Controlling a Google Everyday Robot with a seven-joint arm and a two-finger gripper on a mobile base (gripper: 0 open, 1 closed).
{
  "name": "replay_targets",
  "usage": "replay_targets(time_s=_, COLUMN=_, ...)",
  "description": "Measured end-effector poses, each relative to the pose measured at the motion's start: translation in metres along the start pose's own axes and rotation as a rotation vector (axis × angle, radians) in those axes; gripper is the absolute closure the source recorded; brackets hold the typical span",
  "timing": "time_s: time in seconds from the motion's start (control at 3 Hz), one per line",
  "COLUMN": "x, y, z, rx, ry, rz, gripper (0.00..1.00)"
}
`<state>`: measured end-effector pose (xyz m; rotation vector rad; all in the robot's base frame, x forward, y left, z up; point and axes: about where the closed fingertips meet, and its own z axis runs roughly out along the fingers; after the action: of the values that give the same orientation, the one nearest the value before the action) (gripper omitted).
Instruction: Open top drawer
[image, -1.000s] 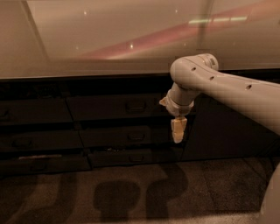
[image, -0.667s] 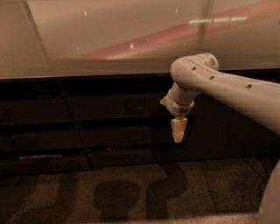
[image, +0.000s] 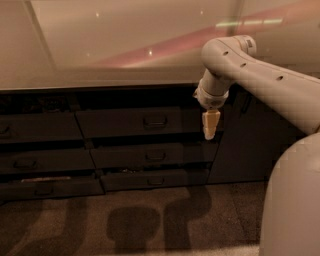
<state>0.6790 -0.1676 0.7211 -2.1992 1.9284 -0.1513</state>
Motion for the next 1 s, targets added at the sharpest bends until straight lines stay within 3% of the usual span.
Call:
replay_targets(time_s=0.67, x=0.054, y=0.001, z=0.059, rx=-0.125, ry=-0.006, rz=0.103, gripper=0.00)
replay_targets(time_s=1.0, x=0.054, y=0.001, z=0.060, rx=-0.127, ry=-0.007, rz=0.105, gripper=0.00)
